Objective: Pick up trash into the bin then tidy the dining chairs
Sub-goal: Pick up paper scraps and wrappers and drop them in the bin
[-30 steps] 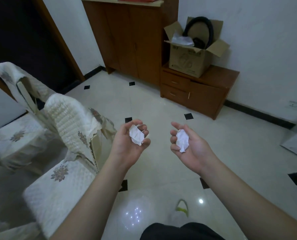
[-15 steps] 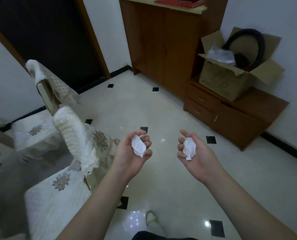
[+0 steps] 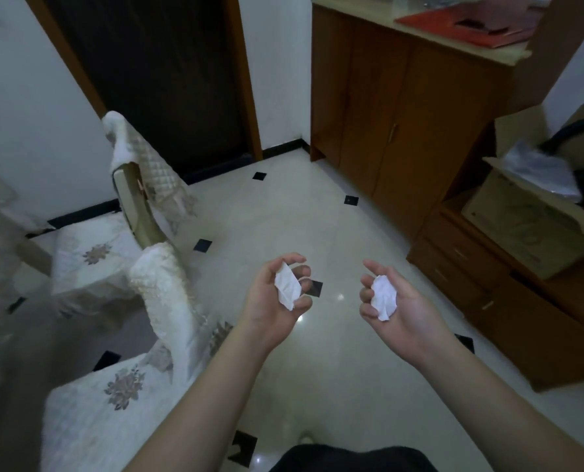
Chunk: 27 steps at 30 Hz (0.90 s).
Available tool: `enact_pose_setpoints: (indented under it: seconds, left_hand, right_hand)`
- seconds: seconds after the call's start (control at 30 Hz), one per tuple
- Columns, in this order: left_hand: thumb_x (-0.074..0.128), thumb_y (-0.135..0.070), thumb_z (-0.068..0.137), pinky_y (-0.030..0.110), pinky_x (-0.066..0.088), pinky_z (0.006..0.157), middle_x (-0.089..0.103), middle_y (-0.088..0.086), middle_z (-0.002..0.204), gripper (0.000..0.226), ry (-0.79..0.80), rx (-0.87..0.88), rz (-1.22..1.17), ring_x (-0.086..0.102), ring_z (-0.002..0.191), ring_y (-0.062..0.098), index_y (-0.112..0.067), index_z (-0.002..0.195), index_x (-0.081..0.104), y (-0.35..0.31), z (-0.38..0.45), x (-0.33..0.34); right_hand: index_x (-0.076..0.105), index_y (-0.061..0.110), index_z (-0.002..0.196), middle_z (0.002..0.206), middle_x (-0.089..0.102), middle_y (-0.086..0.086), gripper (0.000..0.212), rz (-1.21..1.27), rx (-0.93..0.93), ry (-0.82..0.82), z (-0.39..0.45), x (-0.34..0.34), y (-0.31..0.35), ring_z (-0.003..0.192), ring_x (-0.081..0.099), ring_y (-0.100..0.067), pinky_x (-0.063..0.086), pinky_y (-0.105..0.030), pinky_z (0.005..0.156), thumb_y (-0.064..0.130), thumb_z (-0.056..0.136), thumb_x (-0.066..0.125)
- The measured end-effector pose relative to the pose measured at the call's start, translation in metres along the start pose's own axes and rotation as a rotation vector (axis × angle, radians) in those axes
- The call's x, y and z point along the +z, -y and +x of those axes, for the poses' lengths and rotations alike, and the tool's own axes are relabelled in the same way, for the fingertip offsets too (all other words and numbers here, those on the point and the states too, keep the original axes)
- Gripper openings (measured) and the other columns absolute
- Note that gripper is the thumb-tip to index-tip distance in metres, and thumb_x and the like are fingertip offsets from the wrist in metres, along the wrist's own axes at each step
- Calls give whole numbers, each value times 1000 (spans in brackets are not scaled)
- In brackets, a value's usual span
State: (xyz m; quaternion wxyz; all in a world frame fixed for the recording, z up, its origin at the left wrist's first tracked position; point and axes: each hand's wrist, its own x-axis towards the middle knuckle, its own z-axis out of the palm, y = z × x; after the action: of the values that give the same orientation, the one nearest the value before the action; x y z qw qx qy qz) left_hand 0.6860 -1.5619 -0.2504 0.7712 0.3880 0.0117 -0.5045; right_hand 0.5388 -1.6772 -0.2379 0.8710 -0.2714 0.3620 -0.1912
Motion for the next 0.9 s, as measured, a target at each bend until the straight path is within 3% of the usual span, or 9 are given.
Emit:
enact_pose_setpoints:
  seconds: [0.5,0.7,0.9]
  left_hand:
    - [43,-17,89,23,29,47,38,5,68,23,-196,123,-24,37,59,16,-7,81,62,-77,186,17]
    - [42,-19,89,25,16,49,36,4,73,22,-247,211,-16,32,63,14,-10,80,61,-116,254,39]
    - [40,-17,89,22,11,42,38,2,71,23,-392,284,-96,36,58,13,-11,79,60,-153,296,17]
  right_hand:
    - [61,11,108,76,54,-3,28,-31,153,133,217,51,100,58,46,-11,31,-20,43,28,100,40]
    - [64,12,106,77,58,-4,29,-86,207,187,302,81,157,61,47,-11,30,-20,45,29,100,42]
    - [64,12,109,80,58,-3,29,-148,294,264,373,126,166,63,48,-11,32,-20,45,30,99,43]
